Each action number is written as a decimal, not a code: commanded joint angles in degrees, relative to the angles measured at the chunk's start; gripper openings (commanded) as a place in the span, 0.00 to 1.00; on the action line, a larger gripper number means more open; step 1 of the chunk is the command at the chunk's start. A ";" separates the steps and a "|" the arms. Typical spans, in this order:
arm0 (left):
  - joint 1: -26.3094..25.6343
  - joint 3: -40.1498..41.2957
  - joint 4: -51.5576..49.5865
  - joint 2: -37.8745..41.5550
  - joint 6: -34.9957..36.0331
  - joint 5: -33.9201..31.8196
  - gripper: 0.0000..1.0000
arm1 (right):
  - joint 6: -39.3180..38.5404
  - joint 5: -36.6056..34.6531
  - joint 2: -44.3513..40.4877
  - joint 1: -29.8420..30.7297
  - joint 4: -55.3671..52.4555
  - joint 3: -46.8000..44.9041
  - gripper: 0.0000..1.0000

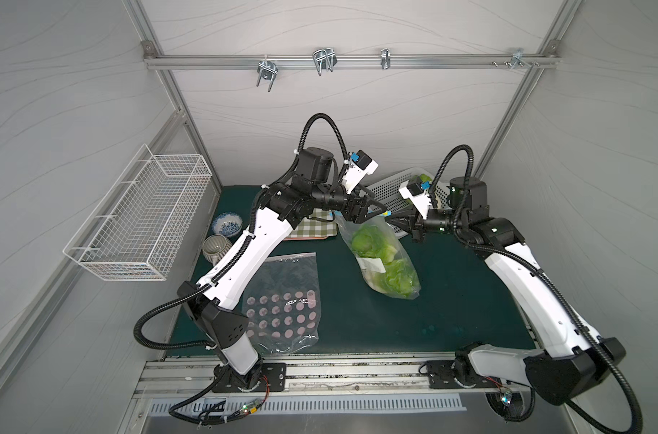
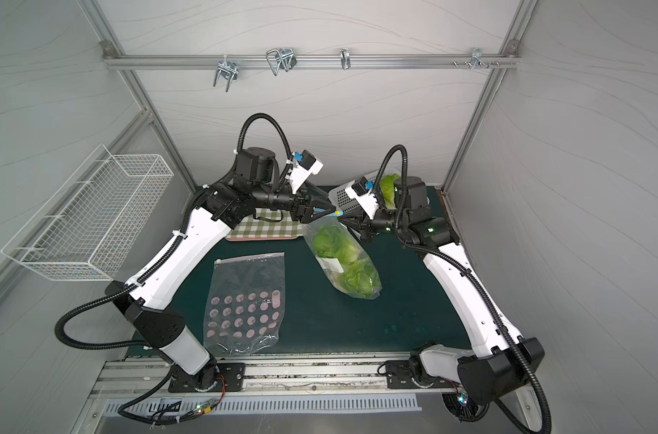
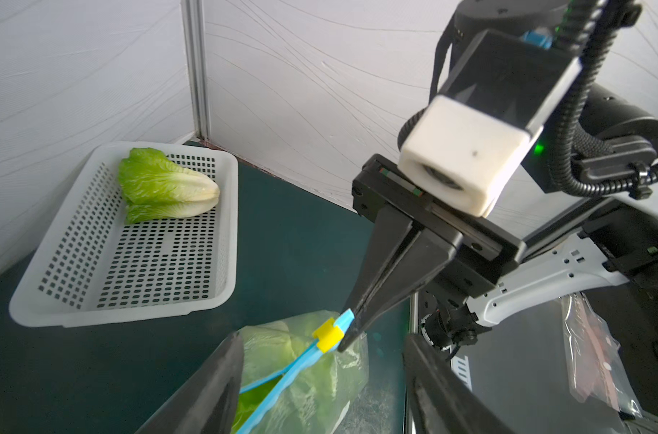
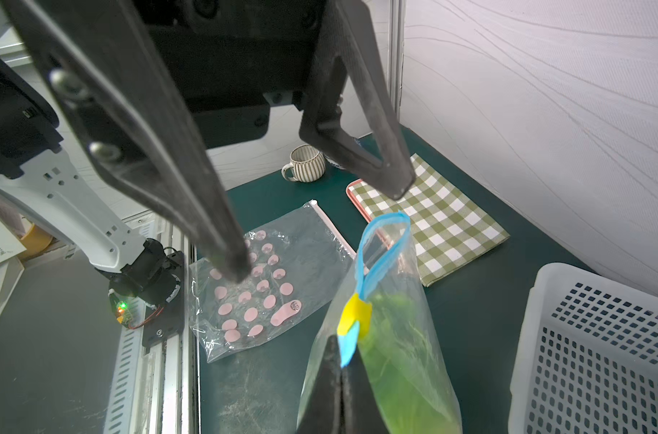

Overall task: Put the chinese cabbages into a zipper bag and zip it
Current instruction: Zip the zipper on the zipper food storage bag.

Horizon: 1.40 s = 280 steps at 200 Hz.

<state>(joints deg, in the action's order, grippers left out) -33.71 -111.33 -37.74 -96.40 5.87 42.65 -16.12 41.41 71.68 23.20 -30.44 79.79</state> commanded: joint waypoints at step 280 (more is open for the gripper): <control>-0.16 -3.63 -10.43 -6.13 11.78 14.93 0.23 | -3.78 7.20 -1.81 -1.89 -1.24 0.05 0.00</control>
<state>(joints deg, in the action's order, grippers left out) -34.06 -115.26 -47.86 -103.70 15.11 57.36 -19.94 46.39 71.66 21.82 -35.22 79.72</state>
